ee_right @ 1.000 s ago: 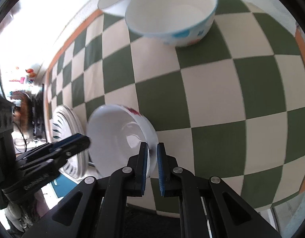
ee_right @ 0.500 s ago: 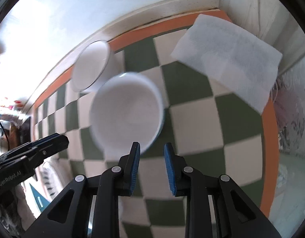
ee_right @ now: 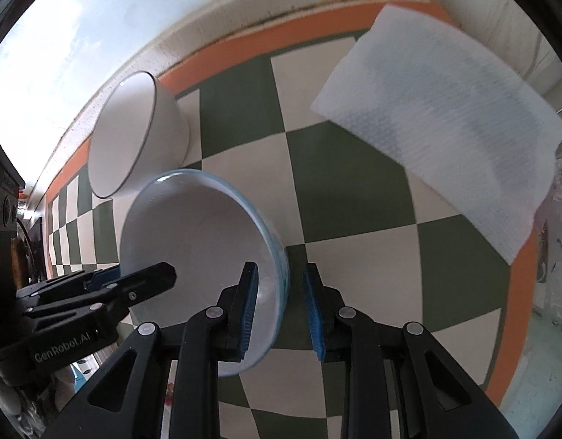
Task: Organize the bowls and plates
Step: 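Carry the held bowl with both tools to the other white bowl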
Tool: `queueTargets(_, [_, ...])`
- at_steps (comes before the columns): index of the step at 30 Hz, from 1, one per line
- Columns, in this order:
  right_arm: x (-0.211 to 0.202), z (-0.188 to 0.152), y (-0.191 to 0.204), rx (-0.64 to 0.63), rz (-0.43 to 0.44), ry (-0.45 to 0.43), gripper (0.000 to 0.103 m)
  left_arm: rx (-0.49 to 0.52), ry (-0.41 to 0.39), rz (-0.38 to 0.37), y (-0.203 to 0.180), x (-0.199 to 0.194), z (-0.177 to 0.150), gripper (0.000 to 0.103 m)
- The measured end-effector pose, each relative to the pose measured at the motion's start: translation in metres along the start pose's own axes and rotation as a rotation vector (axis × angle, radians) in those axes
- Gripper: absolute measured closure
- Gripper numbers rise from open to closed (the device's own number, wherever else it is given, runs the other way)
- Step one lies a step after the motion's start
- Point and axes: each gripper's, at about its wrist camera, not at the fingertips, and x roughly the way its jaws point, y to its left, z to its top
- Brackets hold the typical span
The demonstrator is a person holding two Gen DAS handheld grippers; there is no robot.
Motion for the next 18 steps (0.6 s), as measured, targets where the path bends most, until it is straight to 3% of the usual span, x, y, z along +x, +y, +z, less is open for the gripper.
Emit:
queueTargets(2, [0.006,0.001,-0.001,0.003,0.015,0.010,0.075,0.006,-0.001,-0.013,-0.001,0.002,0.000,0.072])
queueTargets(5, [0.010,0.002,0.000,0.003,0.031,0.010,0.079,0.018,-0.012,-0.036,-0.003,0.000,-0.002,0.081])
queueTargets(10, [0.011,0.000,-0.001,0.001,0.003,-0.003,0.091,0.028,-0.021,-0.015,-0.004,-0.003,-0.003,0.081])
queueTargets(18, [0.009,-0.008,0.004,-0.026,-0.006,-0.003,0.091,0.032,-0.036,0.020,-0.017,-0.003,-0.007,0.081])
